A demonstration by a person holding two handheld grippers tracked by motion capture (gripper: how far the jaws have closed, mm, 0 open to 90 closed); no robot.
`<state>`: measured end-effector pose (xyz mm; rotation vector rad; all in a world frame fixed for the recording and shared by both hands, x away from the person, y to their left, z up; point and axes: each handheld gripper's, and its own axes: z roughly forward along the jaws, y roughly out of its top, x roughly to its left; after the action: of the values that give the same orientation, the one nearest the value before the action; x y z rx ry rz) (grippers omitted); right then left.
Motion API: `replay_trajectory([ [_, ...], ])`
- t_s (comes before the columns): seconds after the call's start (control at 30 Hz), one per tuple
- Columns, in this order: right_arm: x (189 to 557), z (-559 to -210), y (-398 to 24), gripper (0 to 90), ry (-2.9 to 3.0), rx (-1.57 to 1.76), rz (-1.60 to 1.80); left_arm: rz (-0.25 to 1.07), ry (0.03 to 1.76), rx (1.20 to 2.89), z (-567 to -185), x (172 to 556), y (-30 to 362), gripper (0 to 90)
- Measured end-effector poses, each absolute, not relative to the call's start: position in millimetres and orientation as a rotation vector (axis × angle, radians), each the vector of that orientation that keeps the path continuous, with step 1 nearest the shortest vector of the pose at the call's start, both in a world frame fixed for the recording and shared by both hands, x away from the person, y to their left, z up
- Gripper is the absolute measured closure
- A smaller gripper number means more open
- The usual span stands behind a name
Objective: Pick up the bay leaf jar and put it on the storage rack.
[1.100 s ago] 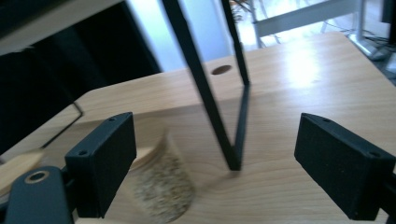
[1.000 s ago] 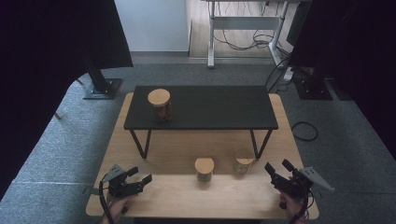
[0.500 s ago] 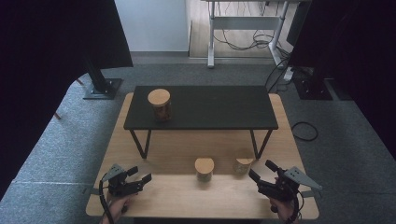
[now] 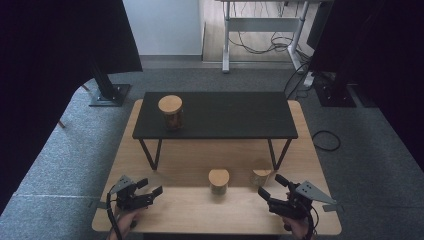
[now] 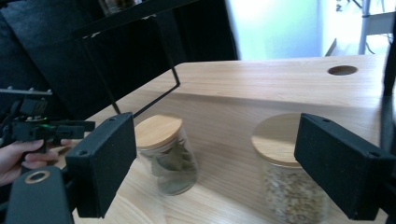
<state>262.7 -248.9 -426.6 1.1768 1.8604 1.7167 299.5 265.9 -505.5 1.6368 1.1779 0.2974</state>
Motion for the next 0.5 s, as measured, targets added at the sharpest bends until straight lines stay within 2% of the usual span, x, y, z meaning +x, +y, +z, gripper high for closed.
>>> replay_trajectory([
  [0.5,260.2,-429.5,-221.0,11.8,2.01,1.073,1.711,0.309,1.16,1.671,-504.8,299.5,262.6,14.7],
])
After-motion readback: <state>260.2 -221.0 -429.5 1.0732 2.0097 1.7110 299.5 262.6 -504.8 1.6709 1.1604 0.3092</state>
